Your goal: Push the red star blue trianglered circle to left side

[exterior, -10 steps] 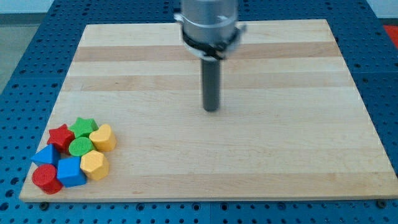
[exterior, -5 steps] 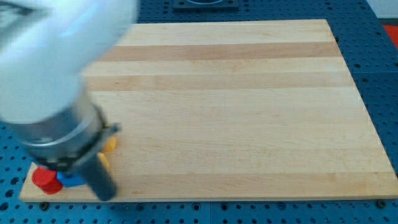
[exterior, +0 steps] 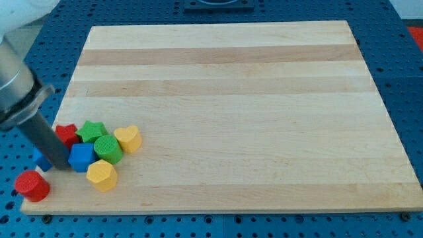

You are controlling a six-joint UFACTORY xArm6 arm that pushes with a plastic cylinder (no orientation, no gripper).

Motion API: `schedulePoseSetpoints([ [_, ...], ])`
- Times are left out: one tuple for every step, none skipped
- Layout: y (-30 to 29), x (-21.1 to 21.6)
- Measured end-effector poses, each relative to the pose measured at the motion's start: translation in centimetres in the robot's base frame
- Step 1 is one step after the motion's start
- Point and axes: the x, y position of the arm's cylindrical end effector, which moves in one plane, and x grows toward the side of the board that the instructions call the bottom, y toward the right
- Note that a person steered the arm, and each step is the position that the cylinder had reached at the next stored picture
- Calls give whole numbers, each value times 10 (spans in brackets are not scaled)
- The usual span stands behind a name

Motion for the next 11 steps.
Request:
schedulePoseSetpoints([
  [0, -22],
  [0, -53],
  [5, -77],
  [16, -105],
  [78, -152],
  [183, -178],
  [300, -160],
  [370, -85],
  [385, 0],
  [309, 79],
  [297, 82],
])
